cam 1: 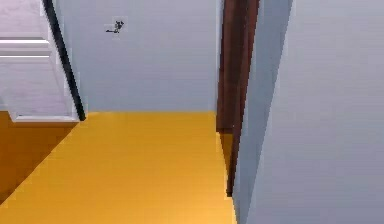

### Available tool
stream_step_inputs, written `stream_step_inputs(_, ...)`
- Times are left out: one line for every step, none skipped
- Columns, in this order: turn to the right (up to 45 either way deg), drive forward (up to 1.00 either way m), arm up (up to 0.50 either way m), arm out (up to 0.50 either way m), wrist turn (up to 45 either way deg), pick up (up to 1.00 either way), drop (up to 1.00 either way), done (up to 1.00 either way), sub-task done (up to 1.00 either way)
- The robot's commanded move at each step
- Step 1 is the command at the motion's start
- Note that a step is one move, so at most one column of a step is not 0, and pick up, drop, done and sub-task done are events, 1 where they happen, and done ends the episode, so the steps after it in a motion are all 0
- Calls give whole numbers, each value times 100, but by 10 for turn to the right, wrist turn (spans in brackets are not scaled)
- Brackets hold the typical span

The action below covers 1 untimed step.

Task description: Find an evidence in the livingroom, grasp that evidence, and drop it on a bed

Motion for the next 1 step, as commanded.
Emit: stream_step_inputs(-420,0,0,0,0,0,0,0,0)
